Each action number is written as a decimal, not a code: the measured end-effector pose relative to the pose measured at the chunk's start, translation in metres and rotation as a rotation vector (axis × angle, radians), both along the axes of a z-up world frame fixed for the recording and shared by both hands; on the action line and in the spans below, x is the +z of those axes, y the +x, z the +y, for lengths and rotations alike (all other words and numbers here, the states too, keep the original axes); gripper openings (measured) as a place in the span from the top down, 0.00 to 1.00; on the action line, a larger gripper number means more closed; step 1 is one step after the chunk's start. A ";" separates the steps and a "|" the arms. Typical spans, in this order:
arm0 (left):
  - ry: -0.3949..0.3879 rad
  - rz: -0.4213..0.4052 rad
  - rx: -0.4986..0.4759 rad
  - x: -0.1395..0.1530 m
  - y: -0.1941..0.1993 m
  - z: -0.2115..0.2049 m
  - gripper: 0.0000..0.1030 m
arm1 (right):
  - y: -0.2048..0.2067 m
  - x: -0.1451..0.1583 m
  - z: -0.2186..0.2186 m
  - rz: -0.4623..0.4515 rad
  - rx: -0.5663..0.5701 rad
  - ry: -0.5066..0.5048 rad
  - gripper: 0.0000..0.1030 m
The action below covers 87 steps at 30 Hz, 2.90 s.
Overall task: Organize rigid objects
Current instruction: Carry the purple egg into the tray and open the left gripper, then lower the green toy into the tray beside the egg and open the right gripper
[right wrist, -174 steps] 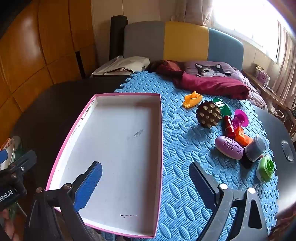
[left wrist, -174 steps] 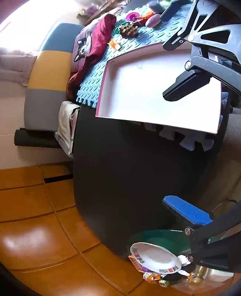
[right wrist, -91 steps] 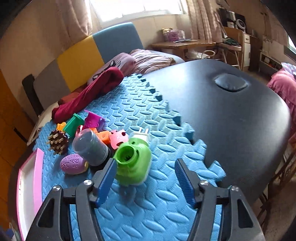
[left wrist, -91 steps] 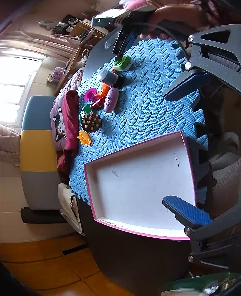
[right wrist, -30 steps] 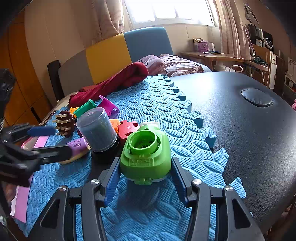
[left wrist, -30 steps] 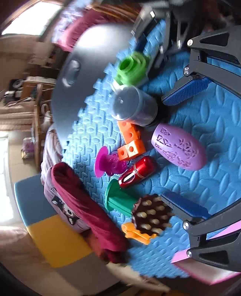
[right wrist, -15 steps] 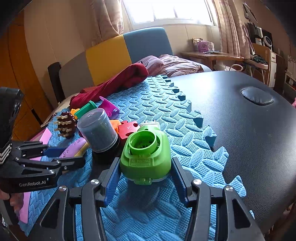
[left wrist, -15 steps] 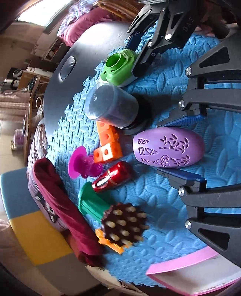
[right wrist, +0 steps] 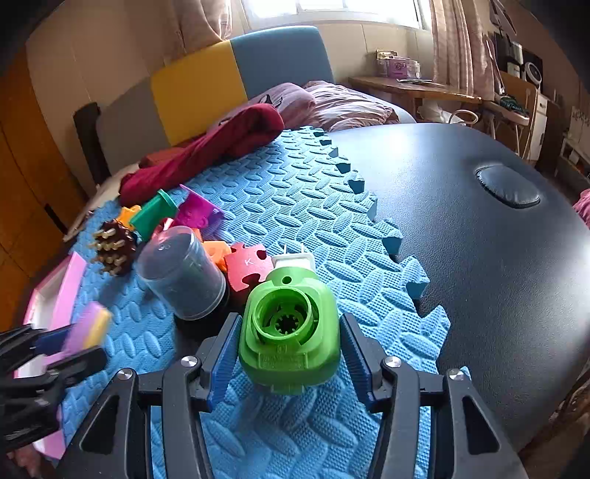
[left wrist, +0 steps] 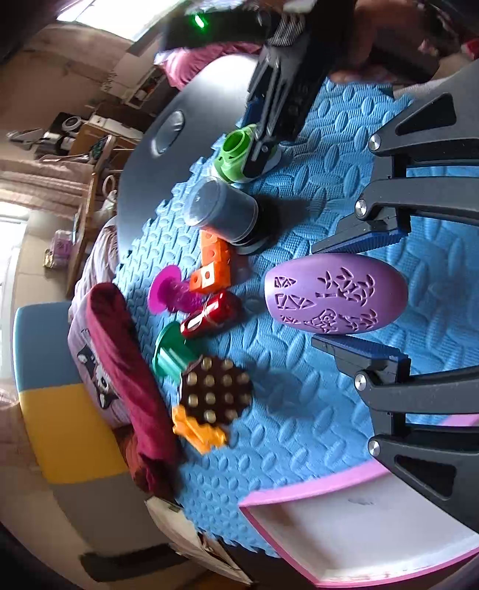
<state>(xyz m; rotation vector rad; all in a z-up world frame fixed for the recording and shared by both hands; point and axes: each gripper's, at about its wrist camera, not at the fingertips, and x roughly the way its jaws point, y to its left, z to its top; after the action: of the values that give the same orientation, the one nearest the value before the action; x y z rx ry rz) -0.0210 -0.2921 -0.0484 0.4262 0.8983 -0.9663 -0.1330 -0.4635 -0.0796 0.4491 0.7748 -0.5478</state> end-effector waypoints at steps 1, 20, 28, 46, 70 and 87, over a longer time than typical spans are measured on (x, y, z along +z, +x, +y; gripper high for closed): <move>-0.009 0.001 0.008 0.003 0.001 0.005 0.59 | 0.001 -0.001 0.002 0.010 0.002 -0.019 0.48; -0.062 -0.013 0.336 0.019 0.076 0.146 0.59 | -0.038 0.008 0.044 -0.026 0.050 0.030 0.49; 0.046 -0.047 0.489 -0.009 0.141 0.171 0.59 | -0.032 0.031 0.093 -0.075 0.169 0.050 0.49; 0.003 -0.152 0.585 0.015 0.164 0.197 0.33 | 0.037 0.066 0.177 -0.136 0.421 0.042 0.49; -0.143 -0.038 0.619 0.011 0.070 0.272 0.30 | 0.144 0.061 0.243 -0.080 0.633 -0.018 0.49; -0.178 0.042 0.702 -0.001 0.058 0.302 0.22 | 0.241 0.028 0.263 0.106 0.729 -0.131 0.49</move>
<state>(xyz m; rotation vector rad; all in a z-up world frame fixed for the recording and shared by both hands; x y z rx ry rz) 0.0373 0.0095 -0.0496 -0.0721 0.8996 -0.4010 0.1081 -0.2008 -0.0512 -0.0021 0.9309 0.0626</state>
